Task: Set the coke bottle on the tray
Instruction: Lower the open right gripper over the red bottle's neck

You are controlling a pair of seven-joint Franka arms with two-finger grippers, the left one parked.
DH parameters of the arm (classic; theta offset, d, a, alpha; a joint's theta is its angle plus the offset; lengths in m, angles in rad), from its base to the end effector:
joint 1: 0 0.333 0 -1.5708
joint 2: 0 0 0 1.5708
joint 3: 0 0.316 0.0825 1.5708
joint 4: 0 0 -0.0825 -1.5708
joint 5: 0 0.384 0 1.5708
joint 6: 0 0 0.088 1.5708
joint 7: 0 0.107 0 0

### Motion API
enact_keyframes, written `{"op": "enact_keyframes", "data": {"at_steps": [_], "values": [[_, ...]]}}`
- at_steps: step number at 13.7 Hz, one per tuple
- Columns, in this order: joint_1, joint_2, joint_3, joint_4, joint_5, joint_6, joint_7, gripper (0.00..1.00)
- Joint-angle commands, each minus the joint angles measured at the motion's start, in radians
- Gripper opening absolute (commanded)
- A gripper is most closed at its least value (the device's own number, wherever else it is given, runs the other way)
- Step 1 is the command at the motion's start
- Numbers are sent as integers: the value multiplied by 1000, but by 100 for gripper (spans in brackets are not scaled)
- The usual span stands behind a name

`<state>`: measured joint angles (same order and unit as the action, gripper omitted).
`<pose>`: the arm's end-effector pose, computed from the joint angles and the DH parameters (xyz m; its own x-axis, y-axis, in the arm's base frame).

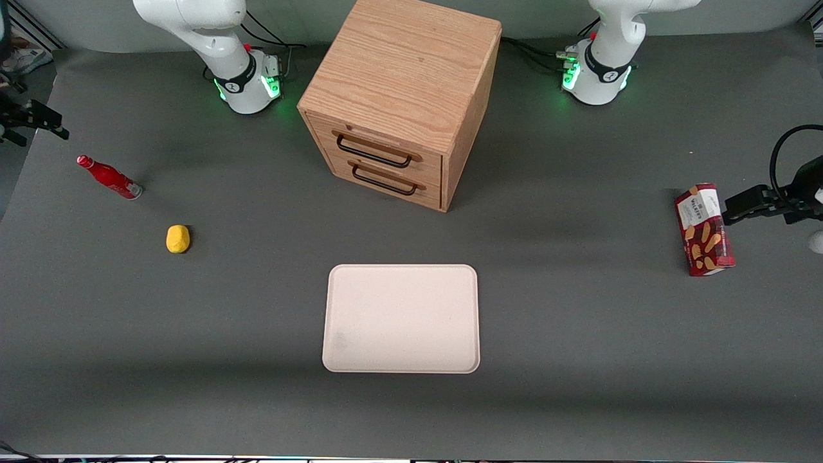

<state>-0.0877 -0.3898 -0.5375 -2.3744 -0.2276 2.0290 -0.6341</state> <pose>0.3458 -0.2759 0.4492 0.9897 0.1433 -0.0022 0.1433 -0.9896 0.0087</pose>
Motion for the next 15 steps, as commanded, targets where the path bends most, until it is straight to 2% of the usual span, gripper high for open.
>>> {"op": "enact_keyframes", "data": {"at_steps": [1, 5, 8, 15], "values": [[3, 26, -36, -69, -15, 112, -1, 100], [5, 77, -137, -126, -15, 246, -107, 100], [2, 101, -142, -129, -15, 267, -110, 100], [5, 209, -179, -181, -6, 438, -137, 100]]}}
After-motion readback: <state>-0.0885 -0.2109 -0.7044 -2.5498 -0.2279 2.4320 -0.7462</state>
